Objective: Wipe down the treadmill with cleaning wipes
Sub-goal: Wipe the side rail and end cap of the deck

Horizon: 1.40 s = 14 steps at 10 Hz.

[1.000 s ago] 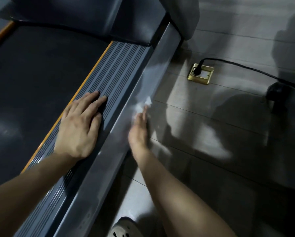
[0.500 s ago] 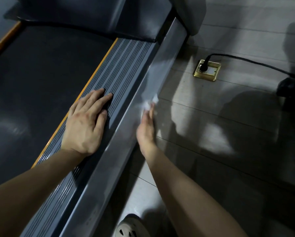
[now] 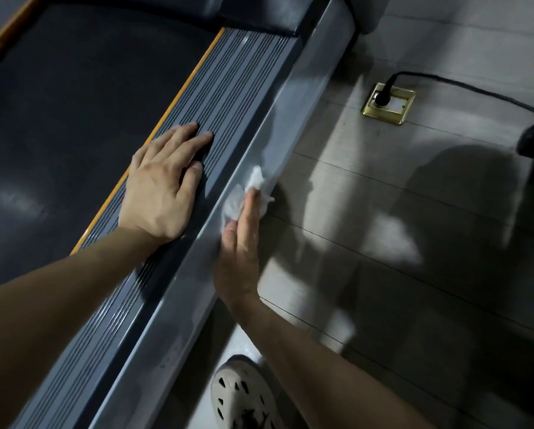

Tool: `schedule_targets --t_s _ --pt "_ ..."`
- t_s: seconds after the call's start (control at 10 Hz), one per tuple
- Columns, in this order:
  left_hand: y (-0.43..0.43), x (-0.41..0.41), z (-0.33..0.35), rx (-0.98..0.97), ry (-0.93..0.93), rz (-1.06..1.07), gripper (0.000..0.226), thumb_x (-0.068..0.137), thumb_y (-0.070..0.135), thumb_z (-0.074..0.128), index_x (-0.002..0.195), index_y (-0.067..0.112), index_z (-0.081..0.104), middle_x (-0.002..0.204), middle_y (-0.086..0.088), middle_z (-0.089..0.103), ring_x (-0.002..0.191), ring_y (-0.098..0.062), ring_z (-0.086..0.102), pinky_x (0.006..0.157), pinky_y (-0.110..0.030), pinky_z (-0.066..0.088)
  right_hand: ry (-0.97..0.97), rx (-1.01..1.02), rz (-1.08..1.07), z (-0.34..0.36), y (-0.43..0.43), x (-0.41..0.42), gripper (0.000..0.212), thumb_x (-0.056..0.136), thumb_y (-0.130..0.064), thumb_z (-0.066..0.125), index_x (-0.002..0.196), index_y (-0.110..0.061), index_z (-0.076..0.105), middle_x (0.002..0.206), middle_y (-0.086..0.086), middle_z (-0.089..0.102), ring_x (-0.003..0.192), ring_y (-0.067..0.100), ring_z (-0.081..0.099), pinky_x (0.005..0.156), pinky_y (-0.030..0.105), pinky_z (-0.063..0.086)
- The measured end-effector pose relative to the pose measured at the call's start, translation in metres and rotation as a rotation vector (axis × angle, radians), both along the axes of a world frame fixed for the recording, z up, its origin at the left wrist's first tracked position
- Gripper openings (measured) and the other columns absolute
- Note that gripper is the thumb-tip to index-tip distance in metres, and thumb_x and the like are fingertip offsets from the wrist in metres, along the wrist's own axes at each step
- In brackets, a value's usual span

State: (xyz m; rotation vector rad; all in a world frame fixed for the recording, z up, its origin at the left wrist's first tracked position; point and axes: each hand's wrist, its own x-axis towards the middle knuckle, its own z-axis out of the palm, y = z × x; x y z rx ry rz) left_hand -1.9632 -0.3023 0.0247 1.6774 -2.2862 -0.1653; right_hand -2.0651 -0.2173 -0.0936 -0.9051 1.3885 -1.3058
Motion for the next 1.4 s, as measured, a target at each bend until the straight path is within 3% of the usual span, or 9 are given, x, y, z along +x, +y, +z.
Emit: schedule_targets --t_s 0.1,0.3,0.4,0.5,0.7,0.8,1.1,1.2,1.4 --pt "0.000 0.000 0.001 -0.013 -0.007 0.002 0.052 0.108 0.032 0.041 0.159 0.035 0.050 0.170 0.012 0.041 0.160 -0.014 0.030 0.130 -0.047 0.021 -0.200 0.358 0.131 0.015 0.007 0.000 0.063 0.110 -0.060 0.031 0.168 -0.037 0.020 0.173 -0.006 0.029 0.159 0.015 0.028 0.124 0.021 0.025" --pt "0.002 -0.003 0.002 -0.073 -0.056 -0.038 0.046 0.108 0.025 0.044 0.149 0.022 0.062 0.160 -0.005 0.055 0.149 -0.029 0.049 0.124 -0.051 0.036 0.232 0.061 0.039 0.010 0.036 0.016 0.061 0.113 -0.057 0.018 0.165 -0.029 0.032 0.176 0.003 0.008 0.158 0.012 0.026 0.131 0.026 0.013" --pt "0.023 -0.002 0.012 -0.059 -0.054 -0.056 0.043 0.105 0.019 0.044 0.141 0.016 0.067 0.148 -0.008 0.063 0.134 -0.035 0.059 0.113 -0.051 0.047 0.501 0.237 0.173 -0.012 0.044 0.035 0.051 0.117 -0.017 0.018 0.156 -0.013 0.050 0.168 0.022 0.035 0.154 0.032 0.038 0.133 0.042 0.008" --pt "0.084 0.023 0.016 -0.019 -0.047 -0.064 0.042 0.107 0.018 0.043 0.141 0.014 0.067 0.147 -0.008 0.062 0.135 -0.034 0.058 0.113 -0.054 0.045 0.089 -0.028 0.058 0.024 0.056 0.033 0.054 0.115 -0.015 0.030 0.169 -0.016 0.025 0.177 0.005 0.018 0.164 0.017 0.017 0.132 0.024 0.010" --pt "0.208 0.095 0.013 0.033 -0.176 0.047 0.051 0.111 0.039 0.045 0.160 0.024 0.052 0.166 -0.010 0.044 0.157 -0.033 0.037 0.125 -0.060 0.028 0.027 0.310 0.223 0.025 0.083 0.034 0.062 0.116 -0.042 0.028 0.171 -0.029 0.002 0.179 -0.004 0.004 0.163 0.012 0.008 0.124 0.018 0.015" --pt "0.225 0.106 0.003 0.044 -0.185 0.086 0.055 0.112 0.045 0.040 0.165 0.031 0.042 0.175 -0.005 0.031 0.165 -0.028 0.023 0.128 -0.063 0.022 0.172 -0.026 0.156 0.040 0.104 0.050 0.061 0.117 -0.033 0.033 0.170 -0.034 0.002 0.178 -0.012 -0.003 0.164 0.007 0.003 0.130 0.024 0.014" --pt "0.224 0.106 -0.007 -0.011 -0.140 0.105 0.053 0.112 0.048 0.045 0.164 0.035 0.043 0.175 -0.004 0.031 0.165 -0.026 0.021 0.130 -0.062 0.019 0.108 0.190 0.183 0.035 0.135 0.065 0.058 0.117 -0.030 0.031 0.170 -0.030 0.009 0.178 0.001 0.014 0.162 0.015 0.021 0.127 0.024 0.024" --pt "0.225 0.105 -0.009 -0.015 -0.122 0.113 0.053 0.112 0.046 0.046 0.164 0.034 0.043 0.176 -0.006 0.030 0.165 -0.028 0.020 0.129 -0.065 0.018 -0.095 0.620 0.320 0.029 0.136 0.065 0.054 0.116 -0.022 0.031 0.168 -0.017 0.019 0.171 0.013 0.032 0.154 0.028 0.037 0.120 0.031 0.032" --pt "0.224 0.109 -0.013 -0.023 -0.108 0.115 0.053 0.113 0.047 0.046 0.164 0.036 0.043 0.175 -0.006 0.031 0.165 -0.028 0.021 0.129 -0.064 0.018 0.121 0.383 0.266 0.027 0.140 0.068 0.058 0.114 -0.015 0.036 0.169 -0.016 0.019 0.172 0.011 0.030 0.157 0.024 0.034 0.119 0.013 0.029"
